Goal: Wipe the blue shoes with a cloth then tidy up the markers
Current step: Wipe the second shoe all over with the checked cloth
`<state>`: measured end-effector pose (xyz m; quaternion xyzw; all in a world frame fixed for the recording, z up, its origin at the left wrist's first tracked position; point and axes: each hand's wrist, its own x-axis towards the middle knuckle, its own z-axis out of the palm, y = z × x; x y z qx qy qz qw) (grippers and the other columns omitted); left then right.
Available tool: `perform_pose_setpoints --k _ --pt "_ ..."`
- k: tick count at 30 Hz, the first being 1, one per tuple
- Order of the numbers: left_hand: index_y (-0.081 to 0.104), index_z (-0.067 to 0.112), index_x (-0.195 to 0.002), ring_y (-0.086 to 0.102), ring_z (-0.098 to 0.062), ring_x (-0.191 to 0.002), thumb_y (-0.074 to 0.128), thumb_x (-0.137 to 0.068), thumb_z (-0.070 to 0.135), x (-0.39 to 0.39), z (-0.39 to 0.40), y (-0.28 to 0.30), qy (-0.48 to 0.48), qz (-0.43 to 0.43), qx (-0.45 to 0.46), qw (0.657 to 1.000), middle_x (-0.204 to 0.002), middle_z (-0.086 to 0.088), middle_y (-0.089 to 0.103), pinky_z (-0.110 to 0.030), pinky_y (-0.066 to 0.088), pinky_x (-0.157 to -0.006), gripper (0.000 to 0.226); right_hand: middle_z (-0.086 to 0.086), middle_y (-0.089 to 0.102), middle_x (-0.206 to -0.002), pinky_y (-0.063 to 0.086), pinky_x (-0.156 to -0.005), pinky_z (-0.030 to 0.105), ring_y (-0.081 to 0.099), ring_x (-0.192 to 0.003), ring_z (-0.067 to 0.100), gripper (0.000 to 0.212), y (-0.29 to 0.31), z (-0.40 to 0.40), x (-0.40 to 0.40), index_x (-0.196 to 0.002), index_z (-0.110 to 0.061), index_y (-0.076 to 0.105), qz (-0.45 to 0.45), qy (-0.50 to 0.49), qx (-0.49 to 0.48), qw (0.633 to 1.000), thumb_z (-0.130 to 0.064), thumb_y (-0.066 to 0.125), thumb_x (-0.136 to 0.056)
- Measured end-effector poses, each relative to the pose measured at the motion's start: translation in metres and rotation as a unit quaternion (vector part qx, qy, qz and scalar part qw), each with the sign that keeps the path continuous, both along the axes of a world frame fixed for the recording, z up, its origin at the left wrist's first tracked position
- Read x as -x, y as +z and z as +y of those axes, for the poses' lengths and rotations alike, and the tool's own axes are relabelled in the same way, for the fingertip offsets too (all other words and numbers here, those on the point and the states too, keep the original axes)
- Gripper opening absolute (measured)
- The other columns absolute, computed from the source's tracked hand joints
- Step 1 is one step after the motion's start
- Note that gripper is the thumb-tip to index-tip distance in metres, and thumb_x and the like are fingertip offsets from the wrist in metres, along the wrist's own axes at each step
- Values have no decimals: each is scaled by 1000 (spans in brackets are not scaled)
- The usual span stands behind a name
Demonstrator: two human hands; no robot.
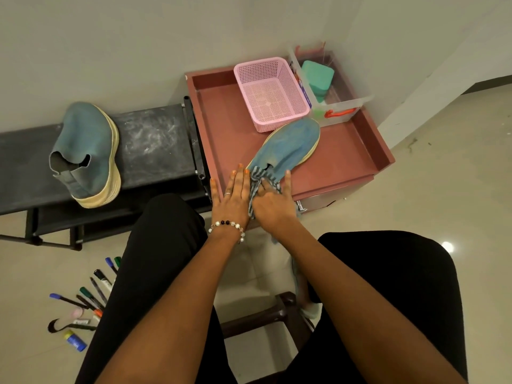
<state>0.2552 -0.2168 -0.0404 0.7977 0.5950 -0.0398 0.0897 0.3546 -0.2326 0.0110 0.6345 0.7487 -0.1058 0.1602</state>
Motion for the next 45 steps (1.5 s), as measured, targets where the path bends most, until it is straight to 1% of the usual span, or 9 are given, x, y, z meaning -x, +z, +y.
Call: perform_pose_setpoints --k 20,24,27,31,34,36,38,40,45 --pt "-20 17 -149 -15 -15 -146 34 -100 24 1 2 4 -4 -18 41 999 -155 3 -29 -54 -19 -109 73 14 27 -153 0 -117 51 18 -144 24 59 -17 12 -5 -145 -7 31 52 4 -4 999 -25 49 -92" --pt "-18 15 -149 -12 -17 -146 29 -96 0 -1 -1 9 -6 -29 19 999 -155 2 -28 -58 -12 -113 73 17 66 -104 36 -91 34 58 -99 30 26 -9 2 -45 -94 2 68 263 28 38 964 4 48 -78" --pt "-18 13 -149 -10 -18 -147 31 -93 -5 1 -1 6 -7 -40 17 999 -156 -1 -26 -60 -9 -113 76 11 61 -69 41 -62 33 52 -62 21 27 1 -13 -73 -63 4 59 433 -190 86 877 17 38 -75" --pt "-19 11 -149 -11 -19 -147 57 -91 33 2 -1 8 -15 -16 35 999 -157 -4 -23 -60 -9 -111 98 10 59 -69 48 -55 27 57 -60 24 29 9 -13 -107 -75 -2 59 508 -573 25 642 14 36 -79" --pt "-18 12 -149 -11 -19 -147 57 -88 46 0 -3 12 -14 -20 37 999 -158 -4 -19 -59 -11 -111 102 11 52 -73 44 -60 31 48 -60 24 21 17 -12 -128 -65 -7 50 614 -648 7 450 9 38 -68" --pt "-16 11 -148 -6 -21 -147 57 -88 44 0 -6 10 -13 -22 -6 1000 -159 -5 -14 -59 -12 -109 100 15 64 -83 52 -74 36 61 -70 27 13 27 -14 -130 -77 -4 61 697 -607 47 379 0 48 -75" --pt "-7 10 -148 7 -23 -147 58 -86 32 0 -10 9 -22 -13 -75 997 -160 -7 0 -60 -7 -110 92 13 71 -90 55 -79 41 68 -82 28 13 37 -12 -122 -92 -2 66 738 -543 41 398 -10 65 -81" --pt "2 9 -150 13 -23 -147 50 -85 20 -2 -14 6 -42 -4 -130 991 -160 -7 6 -62 0 -111 82 9 73 -87 57 -70 38 70 -81 26 24 36 -8 -107 -94 -3 67 717 -505 -36 480 -6 77 -73" --pt "6 9 -152 6 -20 -148 36 -94 10 -5 -21 0 -91 39 -194 976 -160 -3 -4 -63 -4 -112 65 -1 67 -95 51 -82 28 62 -89 15 33 15 4 -65 -103 -10 64 516 -233 -263 781 5 67 -73"
